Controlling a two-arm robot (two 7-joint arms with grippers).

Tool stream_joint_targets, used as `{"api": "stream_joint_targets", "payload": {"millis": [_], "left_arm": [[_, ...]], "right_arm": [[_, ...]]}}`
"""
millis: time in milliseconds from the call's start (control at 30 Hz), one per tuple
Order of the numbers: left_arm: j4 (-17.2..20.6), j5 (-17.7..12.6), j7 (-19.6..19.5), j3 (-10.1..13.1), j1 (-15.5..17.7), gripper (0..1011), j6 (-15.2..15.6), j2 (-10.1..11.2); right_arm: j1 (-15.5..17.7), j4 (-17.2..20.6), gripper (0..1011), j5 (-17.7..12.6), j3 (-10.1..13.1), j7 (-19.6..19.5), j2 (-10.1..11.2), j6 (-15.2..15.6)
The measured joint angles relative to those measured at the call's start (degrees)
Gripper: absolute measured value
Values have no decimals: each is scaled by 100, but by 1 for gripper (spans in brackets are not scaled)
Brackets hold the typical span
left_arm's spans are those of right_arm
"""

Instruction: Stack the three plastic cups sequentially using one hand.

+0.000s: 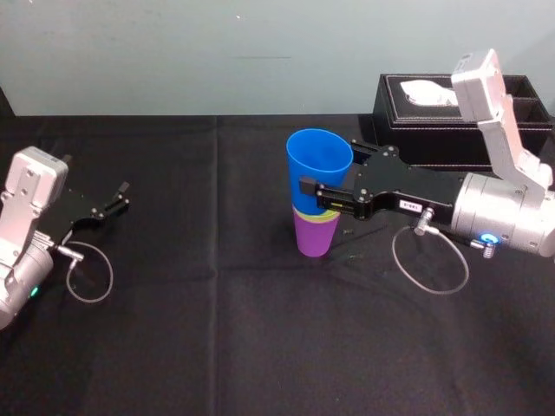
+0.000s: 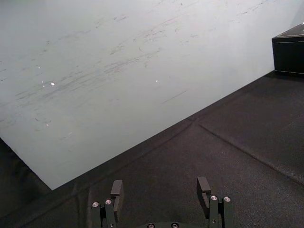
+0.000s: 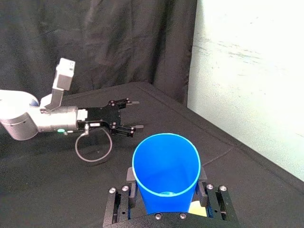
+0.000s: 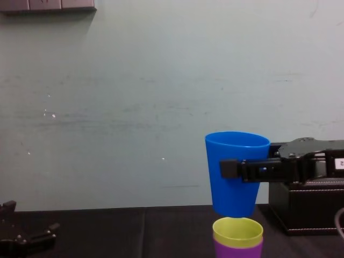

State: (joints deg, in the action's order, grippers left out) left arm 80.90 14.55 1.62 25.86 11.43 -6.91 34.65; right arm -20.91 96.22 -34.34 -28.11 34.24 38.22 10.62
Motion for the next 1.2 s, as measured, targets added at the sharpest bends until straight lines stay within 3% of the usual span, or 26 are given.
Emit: {"api": "stream_joint_targets", "payload": {"millis": [467,1200], "left_arm": [[0,0,0,0,0,1011,0,0],[0,0,0,0,0,1011,0,0]], "right_arm": [[-420,-658,719,150,-276,66,-253,-51],[-683,-1286,719,460,-408,137,-477,-143]]}}
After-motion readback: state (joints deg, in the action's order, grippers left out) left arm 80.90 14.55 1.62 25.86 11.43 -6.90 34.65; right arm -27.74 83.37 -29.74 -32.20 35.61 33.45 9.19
